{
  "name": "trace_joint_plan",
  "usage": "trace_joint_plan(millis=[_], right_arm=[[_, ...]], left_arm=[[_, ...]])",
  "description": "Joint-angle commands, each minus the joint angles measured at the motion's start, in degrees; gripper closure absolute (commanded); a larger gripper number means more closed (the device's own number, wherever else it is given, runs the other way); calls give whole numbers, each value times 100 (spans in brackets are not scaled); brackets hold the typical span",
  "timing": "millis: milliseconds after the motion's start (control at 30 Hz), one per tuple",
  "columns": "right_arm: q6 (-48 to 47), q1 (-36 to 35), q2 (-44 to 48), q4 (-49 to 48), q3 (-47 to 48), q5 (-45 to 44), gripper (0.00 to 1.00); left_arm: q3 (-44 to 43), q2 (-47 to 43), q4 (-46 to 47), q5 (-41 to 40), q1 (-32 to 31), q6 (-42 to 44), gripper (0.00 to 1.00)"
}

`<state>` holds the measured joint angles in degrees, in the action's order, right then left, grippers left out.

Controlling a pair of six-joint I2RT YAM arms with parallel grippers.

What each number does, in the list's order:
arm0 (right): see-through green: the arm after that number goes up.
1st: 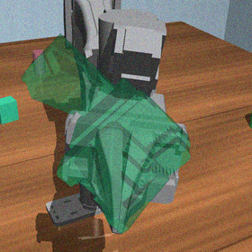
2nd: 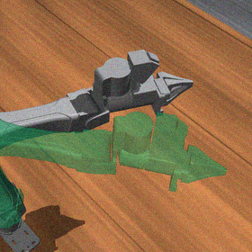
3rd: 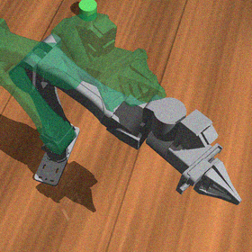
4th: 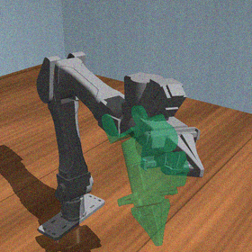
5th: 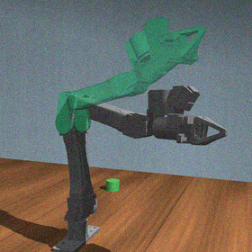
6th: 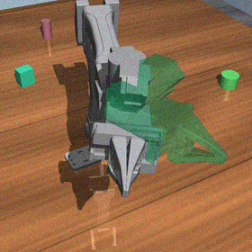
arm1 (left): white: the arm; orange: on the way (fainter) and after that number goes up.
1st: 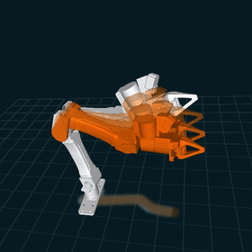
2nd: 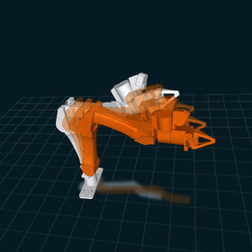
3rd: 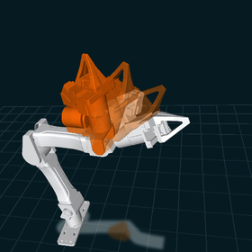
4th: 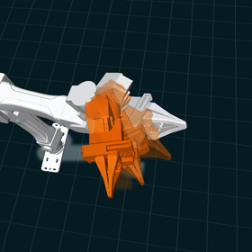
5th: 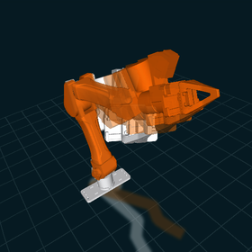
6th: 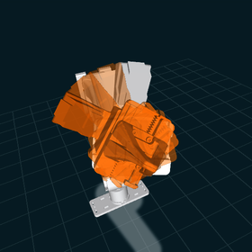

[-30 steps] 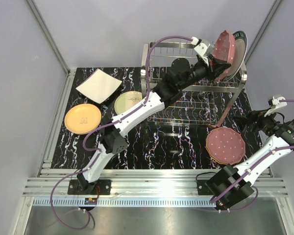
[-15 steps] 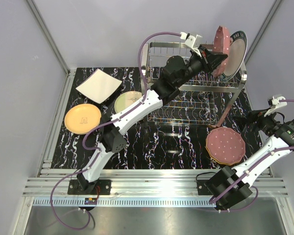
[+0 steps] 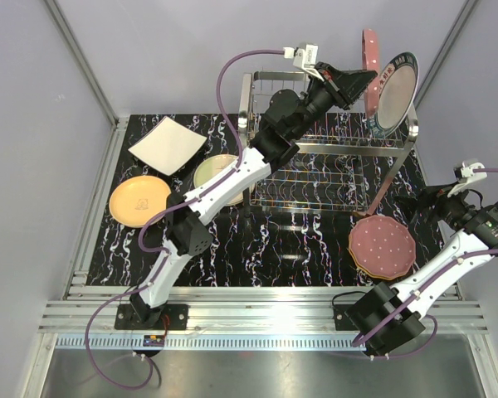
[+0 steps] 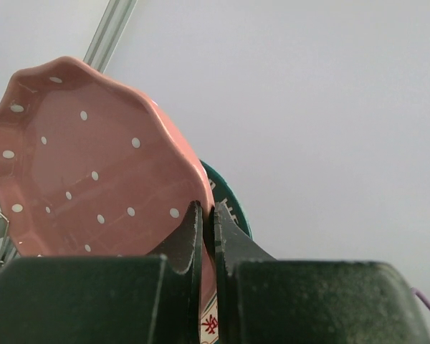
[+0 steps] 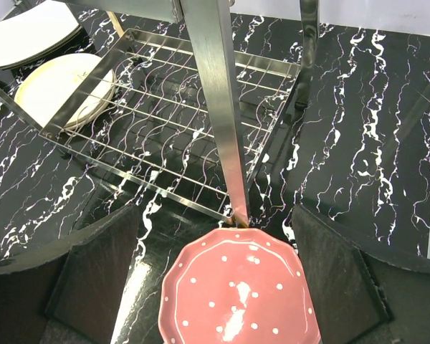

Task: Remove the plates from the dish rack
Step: Grab a plate with the left arm

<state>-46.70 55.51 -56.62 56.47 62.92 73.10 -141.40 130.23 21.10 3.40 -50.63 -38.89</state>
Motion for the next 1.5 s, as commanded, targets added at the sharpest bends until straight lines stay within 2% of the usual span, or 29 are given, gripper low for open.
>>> trace_joint_plan(millis=[0, 567, 800, 967, 1100, 1200, 1367, 1467], right_arm=[[12, -13, 90, 57, 230, 187, 5], [-322, -13, 257, 680, 546, 451, 5], [-928, -13, 327, 1445, 1073, 670, 4], [-727, -57, 423, 1508, 1504, 855, 4], [535, -241, 546, 675, 1689, 855, 4], [1817, -837, 564, -415, 1768, 610, 5], [2796, -2251, 248, -1197, 2539, -181, 6], [3324, -2500, 73, -1506, 3040, -419, 6]], left_arm=[[-537, -736, 1537, -559, 80, -21, 100], [-336, -1096, 1906, -823, 115, -1014, 100], [-124, -1237, 1942, -832, 133, -1155, 100], [42, -1377, 1977, -885, 132, -1322, 100], [323, -1553, 2047, -938, 132, -1410, 100], [490, -1668, 2099, -964, 132, -1463, 100], [728, -1852, 2126, -1052, 133, -1498, 100], [825, -1931, 2100, -1095, 141, -1481, 100]])
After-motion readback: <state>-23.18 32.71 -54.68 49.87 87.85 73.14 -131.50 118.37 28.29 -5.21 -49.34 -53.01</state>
